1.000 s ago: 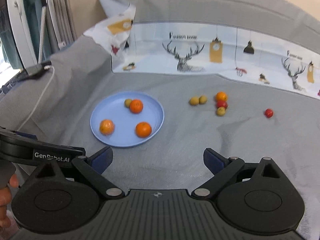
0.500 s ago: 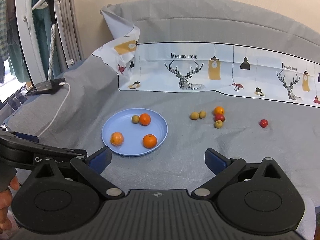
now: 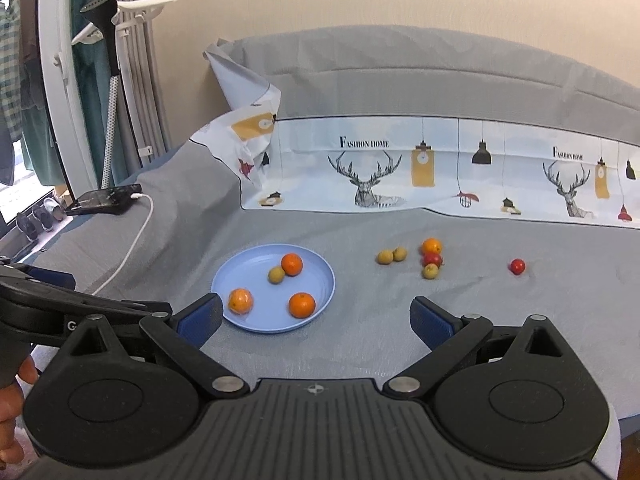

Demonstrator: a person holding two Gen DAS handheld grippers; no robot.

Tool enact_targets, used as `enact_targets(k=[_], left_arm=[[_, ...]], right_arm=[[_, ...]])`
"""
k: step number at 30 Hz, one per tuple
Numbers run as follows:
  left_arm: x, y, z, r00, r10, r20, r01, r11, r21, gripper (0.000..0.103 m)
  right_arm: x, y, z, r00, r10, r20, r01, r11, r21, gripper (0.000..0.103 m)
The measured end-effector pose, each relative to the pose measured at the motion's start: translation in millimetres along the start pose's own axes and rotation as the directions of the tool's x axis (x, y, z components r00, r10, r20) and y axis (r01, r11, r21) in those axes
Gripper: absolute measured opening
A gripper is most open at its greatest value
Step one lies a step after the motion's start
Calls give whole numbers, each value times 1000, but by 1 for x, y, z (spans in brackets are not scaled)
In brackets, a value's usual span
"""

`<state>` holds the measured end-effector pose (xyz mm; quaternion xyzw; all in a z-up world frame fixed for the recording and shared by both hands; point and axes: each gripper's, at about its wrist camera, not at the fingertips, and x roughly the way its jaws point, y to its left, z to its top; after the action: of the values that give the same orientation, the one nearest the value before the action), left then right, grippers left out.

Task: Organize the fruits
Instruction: 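Lift both open tools away from the plate and hold above the table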

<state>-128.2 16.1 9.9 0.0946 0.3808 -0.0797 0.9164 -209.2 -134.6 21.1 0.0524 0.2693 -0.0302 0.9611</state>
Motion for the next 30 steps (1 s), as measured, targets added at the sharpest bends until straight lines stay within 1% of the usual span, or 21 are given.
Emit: enact_targets(k=[2, 6, 11, 21, 30], left_arm=[[0, -2, 1, 1000, 4, -1, -4, 1000, 12, 103], [-7, 0, -1, 999, 11, 34, -12, 1000, 14, 103], [-6, 4, -2, 999, 15, 38, -15, 1000, 12, 103], [1, 10, 0, 998, 29, 58, -30, 999, 18, 103], [25, 8, 0, 1000, 16, 8, -16, 999, 44, 103]], right_arm=[[-4, 1, -1, 1000, 4, 16, -4, 1000, -4, 100], [-8, -1, 0, 999, 3, 37, -3, 1000, 4, 100], [-4, -1, -1, 1000, 5, 25, -5, 1000, 23, 101], [9, 2, 0, 1000, 4, -12, -4, 1000, 10, 101], [26, 4, -3, 999, 9, -44, -9, 1000, -9, 101]])
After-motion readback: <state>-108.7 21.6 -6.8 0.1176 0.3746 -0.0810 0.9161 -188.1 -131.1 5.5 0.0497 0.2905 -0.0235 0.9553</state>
